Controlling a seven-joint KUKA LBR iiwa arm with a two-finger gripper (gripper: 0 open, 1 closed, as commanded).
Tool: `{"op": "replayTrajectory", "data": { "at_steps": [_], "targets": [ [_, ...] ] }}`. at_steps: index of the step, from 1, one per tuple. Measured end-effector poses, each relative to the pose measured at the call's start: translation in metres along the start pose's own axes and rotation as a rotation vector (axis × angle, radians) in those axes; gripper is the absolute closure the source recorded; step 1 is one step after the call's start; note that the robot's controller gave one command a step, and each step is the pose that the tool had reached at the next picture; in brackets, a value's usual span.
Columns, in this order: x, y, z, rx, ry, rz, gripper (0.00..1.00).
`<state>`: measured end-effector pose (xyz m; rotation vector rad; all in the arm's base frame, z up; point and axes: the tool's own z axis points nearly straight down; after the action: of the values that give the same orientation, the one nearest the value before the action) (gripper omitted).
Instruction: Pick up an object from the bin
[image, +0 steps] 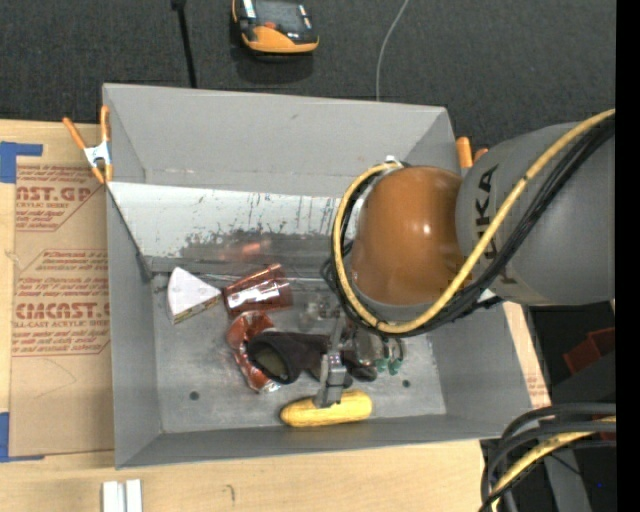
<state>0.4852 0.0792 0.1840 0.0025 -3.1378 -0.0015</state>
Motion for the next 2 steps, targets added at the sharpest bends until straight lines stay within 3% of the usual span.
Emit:
{"op": "replayTrajectory", "data": {
  "at_steps": [1, 2],
  "targets": [
    [-0.021, -0.012, -0.043, 0.001, -0.003, 0.004, 0.0],
    [-0.027, -0.013, -0.02, -0.001, -0.018, -0.007, 0.0]
  ]
}}
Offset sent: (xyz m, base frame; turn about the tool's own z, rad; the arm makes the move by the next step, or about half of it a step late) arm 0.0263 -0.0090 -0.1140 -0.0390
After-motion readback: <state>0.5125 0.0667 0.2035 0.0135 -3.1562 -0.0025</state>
